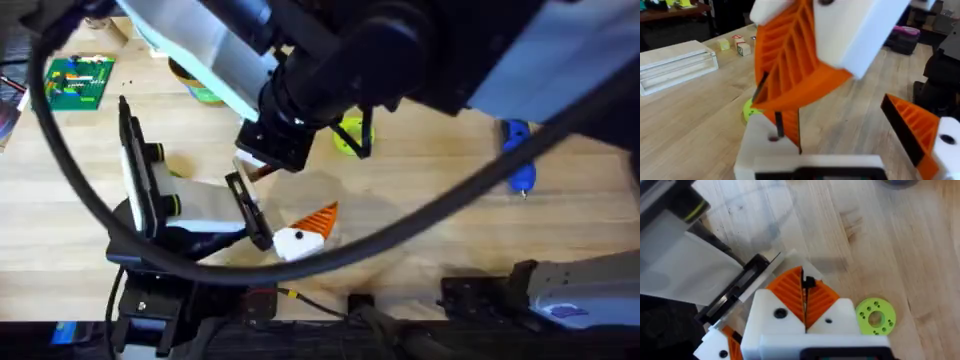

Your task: Pick up the gripper from the table and insert it into the empty holder that is missing its gripper. Then pick up a screw, insert it into the mounting hole, and use the screwdriver to tighten it. Finally, clean up the table by picking up the vegetable and placing it into the bucket.

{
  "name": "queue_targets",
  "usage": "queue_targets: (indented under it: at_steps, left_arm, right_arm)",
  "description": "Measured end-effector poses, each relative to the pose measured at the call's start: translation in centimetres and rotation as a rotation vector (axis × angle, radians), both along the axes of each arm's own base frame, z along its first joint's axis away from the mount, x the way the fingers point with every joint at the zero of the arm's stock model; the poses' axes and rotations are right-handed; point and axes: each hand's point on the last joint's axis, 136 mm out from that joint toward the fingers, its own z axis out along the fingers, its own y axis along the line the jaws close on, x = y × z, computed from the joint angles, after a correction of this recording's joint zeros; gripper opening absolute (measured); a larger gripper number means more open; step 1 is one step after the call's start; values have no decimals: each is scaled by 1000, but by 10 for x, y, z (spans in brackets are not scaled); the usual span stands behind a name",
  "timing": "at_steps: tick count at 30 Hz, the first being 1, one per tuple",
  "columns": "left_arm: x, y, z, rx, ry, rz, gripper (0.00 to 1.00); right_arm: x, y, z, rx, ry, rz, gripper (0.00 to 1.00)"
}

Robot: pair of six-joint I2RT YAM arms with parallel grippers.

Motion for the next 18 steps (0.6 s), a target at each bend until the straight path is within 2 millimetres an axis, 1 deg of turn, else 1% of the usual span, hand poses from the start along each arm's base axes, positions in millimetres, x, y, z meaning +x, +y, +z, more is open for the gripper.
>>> queue_targets:
  at_steps: [3, 18]
  left_arm:
    - [0, 0, 0, 0, 2, -1, 993]
    - [-1, 0, 0, -1, 2, -4, 993]
  right_arm:
    - [2, 2, -6, -18, -8, -3, 6]
    - [6, 4, -8, -23, -23, -11, 6]
